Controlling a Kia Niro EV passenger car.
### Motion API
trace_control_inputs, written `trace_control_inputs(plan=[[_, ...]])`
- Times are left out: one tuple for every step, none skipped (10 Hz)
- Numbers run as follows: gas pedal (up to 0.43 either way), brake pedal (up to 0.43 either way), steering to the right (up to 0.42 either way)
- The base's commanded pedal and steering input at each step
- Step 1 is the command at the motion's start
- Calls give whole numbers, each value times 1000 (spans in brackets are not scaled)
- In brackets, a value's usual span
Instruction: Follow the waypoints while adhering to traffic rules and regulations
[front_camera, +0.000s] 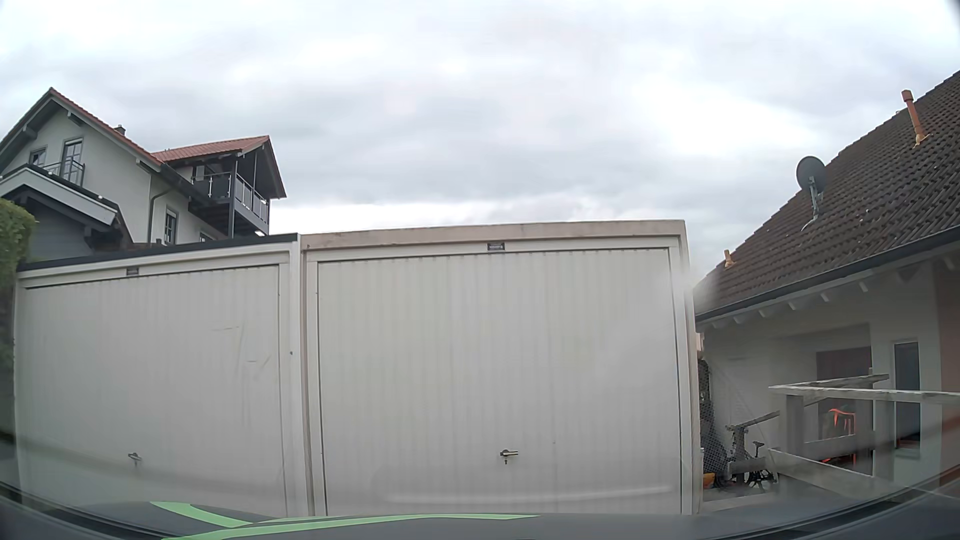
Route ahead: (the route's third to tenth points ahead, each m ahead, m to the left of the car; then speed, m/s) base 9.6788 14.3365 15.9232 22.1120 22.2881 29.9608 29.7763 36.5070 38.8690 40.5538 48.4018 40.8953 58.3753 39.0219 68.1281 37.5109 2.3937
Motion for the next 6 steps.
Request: trace_control_inputs(plan=[[0, 244, 220], [0, 244, 204], [0, 244, 170], [0, 250, 131], [0, 256, 92], [0, 256, 33]])
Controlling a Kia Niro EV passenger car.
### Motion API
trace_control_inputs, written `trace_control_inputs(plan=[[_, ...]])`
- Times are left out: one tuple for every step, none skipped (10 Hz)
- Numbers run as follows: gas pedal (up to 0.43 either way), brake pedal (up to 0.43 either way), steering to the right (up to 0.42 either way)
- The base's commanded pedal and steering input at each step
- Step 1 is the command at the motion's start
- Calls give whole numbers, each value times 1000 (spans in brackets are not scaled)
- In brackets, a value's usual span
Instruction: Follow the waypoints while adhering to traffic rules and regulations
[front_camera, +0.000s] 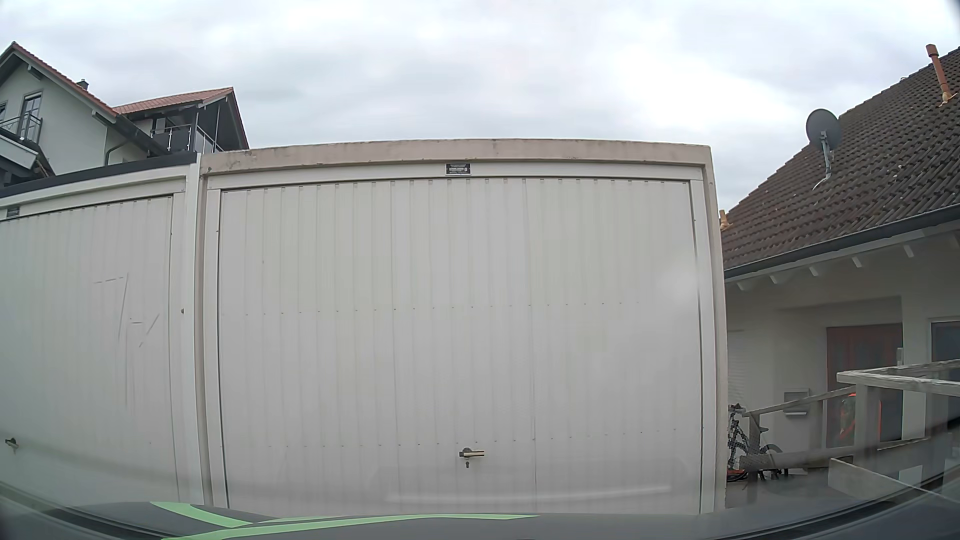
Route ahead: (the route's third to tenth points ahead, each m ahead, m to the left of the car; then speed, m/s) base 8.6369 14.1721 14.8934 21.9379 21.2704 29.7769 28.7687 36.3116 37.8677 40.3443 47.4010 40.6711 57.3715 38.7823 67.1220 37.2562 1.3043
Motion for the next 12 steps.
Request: trace_control_inputs(plan=[[0, 256, -34], [0, 262, -91], [0, 262, -112], [0, 262, -101], [0, 256, -90], [0, 262, -84], [0, 256, -84], [0, 256, -84], [0, 256, -84], [0, 256, -84], [0, 256, -84], [0, 256, -84]])
